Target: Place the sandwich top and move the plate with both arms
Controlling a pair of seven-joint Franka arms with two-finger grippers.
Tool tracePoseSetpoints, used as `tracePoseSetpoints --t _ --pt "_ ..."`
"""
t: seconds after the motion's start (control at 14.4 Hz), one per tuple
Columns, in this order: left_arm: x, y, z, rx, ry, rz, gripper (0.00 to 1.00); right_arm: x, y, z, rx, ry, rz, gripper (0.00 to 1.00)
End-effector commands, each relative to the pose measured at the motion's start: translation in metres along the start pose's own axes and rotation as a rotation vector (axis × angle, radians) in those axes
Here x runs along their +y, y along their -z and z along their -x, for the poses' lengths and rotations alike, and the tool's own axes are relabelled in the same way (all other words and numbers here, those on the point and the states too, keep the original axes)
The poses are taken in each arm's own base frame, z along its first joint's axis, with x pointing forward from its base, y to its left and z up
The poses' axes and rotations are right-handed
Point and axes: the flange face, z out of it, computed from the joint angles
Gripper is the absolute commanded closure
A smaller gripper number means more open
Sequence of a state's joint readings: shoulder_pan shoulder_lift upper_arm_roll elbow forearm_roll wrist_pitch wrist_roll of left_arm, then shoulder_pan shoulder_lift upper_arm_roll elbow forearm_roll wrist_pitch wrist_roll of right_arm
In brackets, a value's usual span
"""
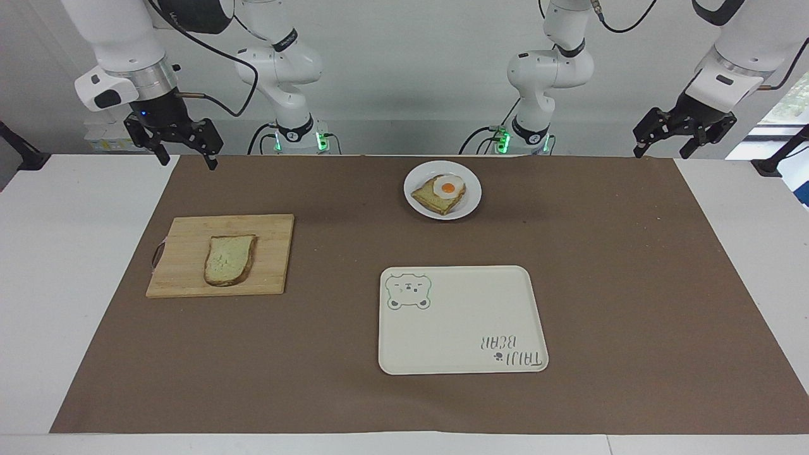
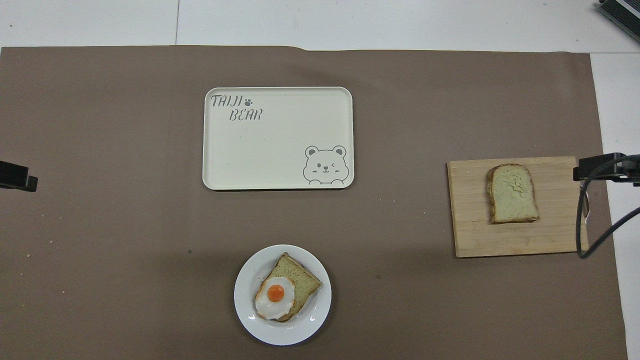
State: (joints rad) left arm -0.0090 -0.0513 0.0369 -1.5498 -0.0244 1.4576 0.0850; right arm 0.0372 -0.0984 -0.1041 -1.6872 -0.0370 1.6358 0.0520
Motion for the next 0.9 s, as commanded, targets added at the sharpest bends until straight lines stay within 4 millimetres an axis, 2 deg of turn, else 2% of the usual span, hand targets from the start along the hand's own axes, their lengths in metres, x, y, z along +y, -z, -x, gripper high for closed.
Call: tracePoseSetpoints --t 0.0,0.49,0.83 --pt "-0.001 0.003 0.005 0.004 0.009 0.002 0.0 -0.001 0.002 0.002 0.002 -0.007 -0.021 0.0" --pt "-0.003 0.003 0.005 0.004 0.012 0.002 0.0 -0.001 0.003 0.004 -0.001 -0.005 -0.022 0.0" --pt "-0.003 0.003 0.005 0.003 0.014 0.002 0.0 -0.011 0.002 0.006 -0.002 0.016 -0.022 0.0"
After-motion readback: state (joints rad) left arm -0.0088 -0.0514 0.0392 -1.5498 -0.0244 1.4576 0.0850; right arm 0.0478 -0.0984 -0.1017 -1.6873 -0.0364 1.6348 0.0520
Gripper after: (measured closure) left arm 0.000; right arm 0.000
